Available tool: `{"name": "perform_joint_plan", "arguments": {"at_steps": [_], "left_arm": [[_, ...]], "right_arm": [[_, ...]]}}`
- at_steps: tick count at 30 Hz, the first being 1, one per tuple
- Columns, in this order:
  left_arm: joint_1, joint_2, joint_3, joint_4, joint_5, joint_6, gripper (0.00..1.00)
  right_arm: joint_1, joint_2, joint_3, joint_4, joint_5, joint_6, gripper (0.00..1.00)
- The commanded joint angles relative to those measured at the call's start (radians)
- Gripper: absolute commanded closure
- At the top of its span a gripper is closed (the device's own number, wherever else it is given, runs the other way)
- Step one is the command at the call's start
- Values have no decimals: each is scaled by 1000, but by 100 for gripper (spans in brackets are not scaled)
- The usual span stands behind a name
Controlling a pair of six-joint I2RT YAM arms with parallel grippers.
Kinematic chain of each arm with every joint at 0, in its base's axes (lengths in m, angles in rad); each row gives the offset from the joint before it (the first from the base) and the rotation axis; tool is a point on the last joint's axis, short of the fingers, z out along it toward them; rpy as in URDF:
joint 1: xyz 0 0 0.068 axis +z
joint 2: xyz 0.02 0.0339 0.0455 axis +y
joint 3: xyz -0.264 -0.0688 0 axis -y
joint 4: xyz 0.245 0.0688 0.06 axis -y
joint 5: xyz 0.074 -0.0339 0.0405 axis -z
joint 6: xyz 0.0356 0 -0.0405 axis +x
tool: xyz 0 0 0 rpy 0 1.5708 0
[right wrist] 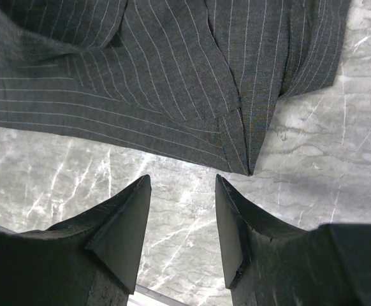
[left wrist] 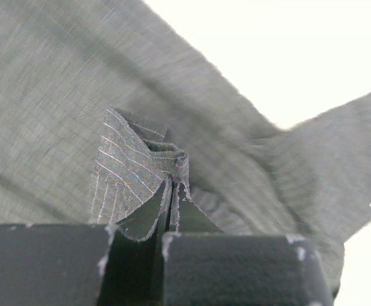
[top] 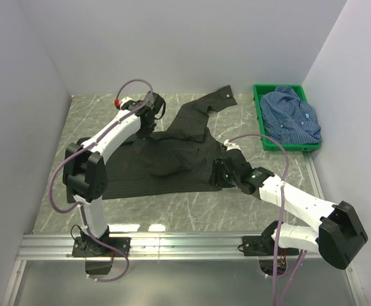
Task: Fold and stack the long sleeve shirts
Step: Fold the shirt
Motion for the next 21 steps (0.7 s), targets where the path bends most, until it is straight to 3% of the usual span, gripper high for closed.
{"name": "perform_joint_plan", "arguments": {"at_steps": [1, 4, 9, 13, 21], "left_arm": [[-5, -80, 69, 162, -80, 212, 100], [-5, -137, 55, 319, -74, 363, 99], [-5, -287, -75, 627, 59, 655, 100], [-5, -435, -202, 753, 166, 764, 99], [-5, -742, -646, 947, 292, 914, 99]], "right_arm": [[6, -51, 10, 9, 33, 20, 48], [6, -66, 10, 8, 42, 27, 48], [7, -89, 8, 9, 51, 40, 49], [7, -104, 8, 21, 45, 47, 49], [6, -91, -3, 73, 10, 49, 50]]}}
